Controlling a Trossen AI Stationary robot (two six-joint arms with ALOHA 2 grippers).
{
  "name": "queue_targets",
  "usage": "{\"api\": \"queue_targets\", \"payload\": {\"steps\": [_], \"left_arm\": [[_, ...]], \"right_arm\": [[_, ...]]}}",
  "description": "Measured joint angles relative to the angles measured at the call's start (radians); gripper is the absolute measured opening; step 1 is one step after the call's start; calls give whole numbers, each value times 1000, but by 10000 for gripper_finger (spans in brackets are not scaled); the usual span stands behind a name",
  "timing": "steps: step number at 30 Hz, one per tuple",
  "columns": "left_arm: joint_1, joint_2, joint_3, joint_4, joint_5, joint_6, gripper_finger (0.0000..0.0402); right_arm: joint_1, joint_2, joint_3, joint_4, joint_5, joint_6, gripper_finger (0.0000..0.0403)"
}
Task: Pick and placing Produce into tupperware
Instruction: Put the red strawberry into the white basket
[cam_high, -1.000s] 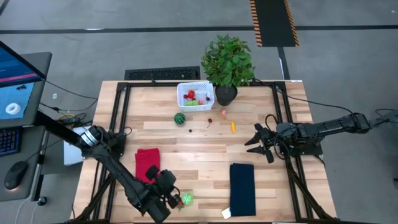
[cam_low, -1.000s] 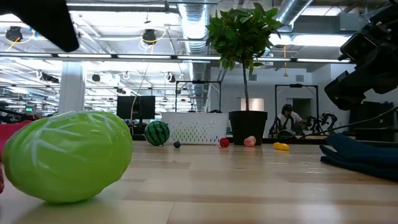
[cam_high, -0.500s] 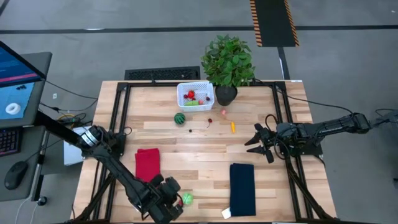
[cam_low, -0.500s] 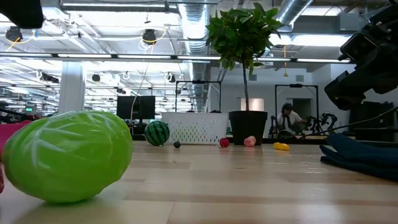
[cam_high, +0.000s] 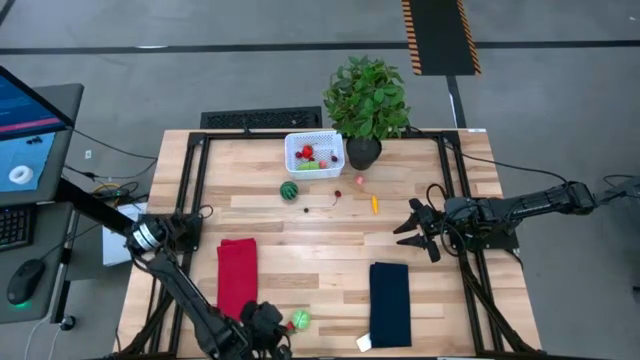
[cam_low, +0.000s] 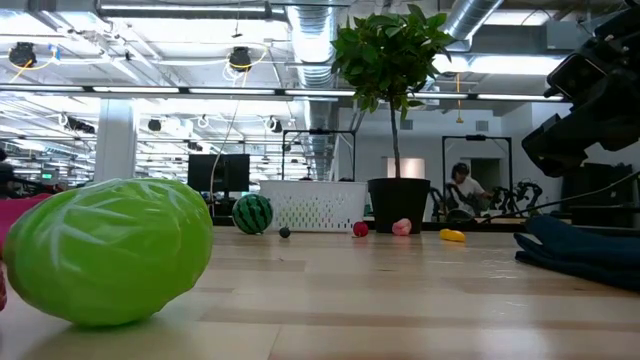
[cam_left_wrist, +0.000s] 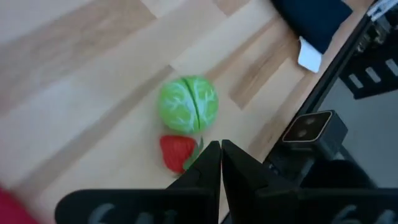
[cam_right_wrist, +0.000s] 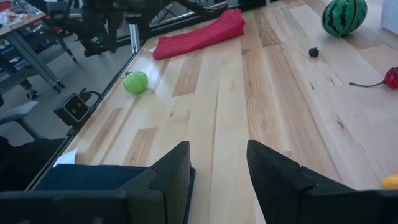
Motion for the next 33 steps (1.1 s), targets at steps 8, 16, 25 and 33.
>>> {"api": "queue_targets", "payload": {"steps": [8, 16, 25, 33], "left_arm": [[-34, 81, 42, -10, 30, -241, 4], [-27, 81, 43, 65, 184, -364, 4], [-3, 88, 43, 81, 217, -405, 4], [12, 106, 43, 95, 215, -407, 4]], "right_arm": [[0, 0, 0, 0, 0, 0, 182], [0, 0, 0, 0, 0, 0, 182], [0, 0, 0, 0, 0, 0, 182], [0, 0, 0, 0, 0, 0, 182]]}}
